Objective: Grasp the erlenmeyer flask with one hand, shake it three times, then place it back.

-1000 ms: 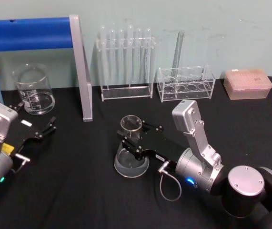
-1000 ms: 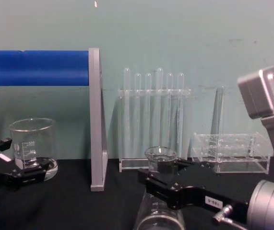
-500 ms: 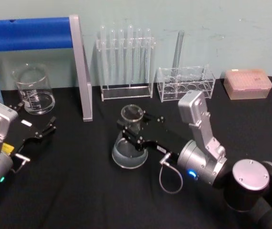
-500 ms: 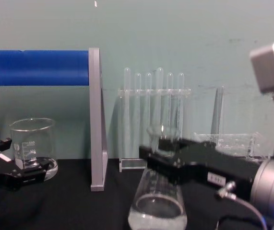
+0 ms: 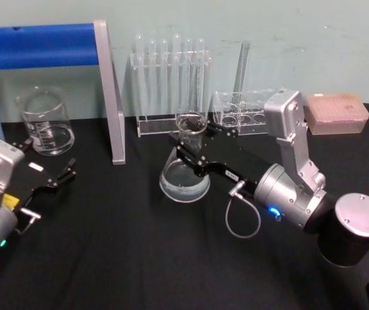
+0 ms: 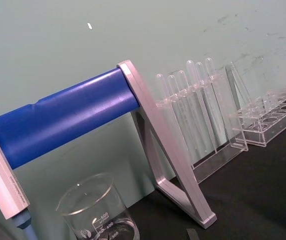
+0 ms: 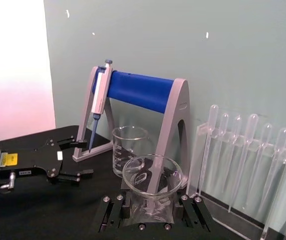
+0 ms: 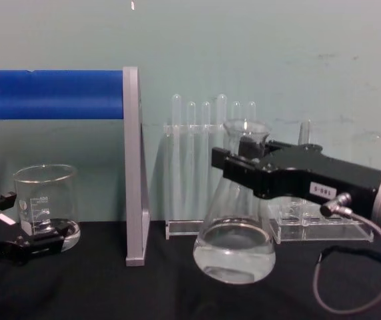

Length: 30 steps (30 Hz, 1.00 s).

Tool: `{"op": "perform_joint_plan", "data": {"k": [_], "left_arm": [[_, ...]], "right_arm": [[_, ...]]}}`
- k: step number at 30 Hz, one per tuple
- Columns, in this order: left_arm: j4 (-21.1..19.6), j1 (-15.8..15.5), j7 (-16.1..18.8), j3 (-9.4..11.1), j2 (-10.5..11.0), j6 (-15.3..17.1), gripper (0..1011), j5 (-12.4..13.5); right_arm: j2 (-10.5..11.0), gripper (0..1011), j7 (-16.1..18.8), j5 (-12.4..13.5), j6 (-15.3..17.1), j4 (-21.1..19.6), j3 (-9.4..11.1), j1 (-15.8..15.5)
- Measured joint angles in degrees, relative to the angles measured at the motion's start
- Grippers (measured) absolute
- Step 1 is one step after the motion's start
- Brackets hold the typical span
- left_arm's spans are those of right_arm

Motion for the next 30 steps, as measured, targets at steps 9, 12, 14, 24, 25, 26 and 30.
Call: {"op": "perform_joint_plan", "data": {"k": [9, 12, 14, 24, 25, 26, 30], "left_arm": [[0.0, 0.0, 0.0, 0.0, 0.0, 0.0, 1001, 0.0], [0.0, 0.0, 0.0, 0.0, 0.0, 0.0, 1001, 0.0], [0.0, 0.0, 0.0, 0.0, 0.0, 0.0, 1001, 0.0], [0.0, 0.0, 0.0, 0.0, 0.0, 0.0, 1001, 0.0], [0.0, 0.0, 0.0, 0.0, 0.0, 0.0, 1001, 0.0], [0.0, 0.0, 0.0, 0.0, 0.0, 0.0, 1001, 0.0], [0.0, 0.0, 0.0, 0.0, 0.0, 0.0, 1001, 0.0]], "right_arm": [[0.46, 450, -0.44, 0.51, 0.35, -0.75, 0.09, 0.08], [0.48, 450, -0.48, 0.62, 0.34, -0.75, 0.06, 0.08], [0.49, 450, -0.52, 0.7, 0.31, -0.75, 0.03, 0.08], [0.13, 450, -0.61, 0.83, 0.38, -0.64, -0.76, 0.18], [0.09, 450, -0.48, 0.89, 0.42, -0.72, -0.9, 0.18], [0.0, 450, -0.2, 0.99, 0.5, -0.91, -1.26, 0.16], [-0.3, 450, 0.77, 1.44, 0.73, -1.4, -2.44, 0.12]]}}
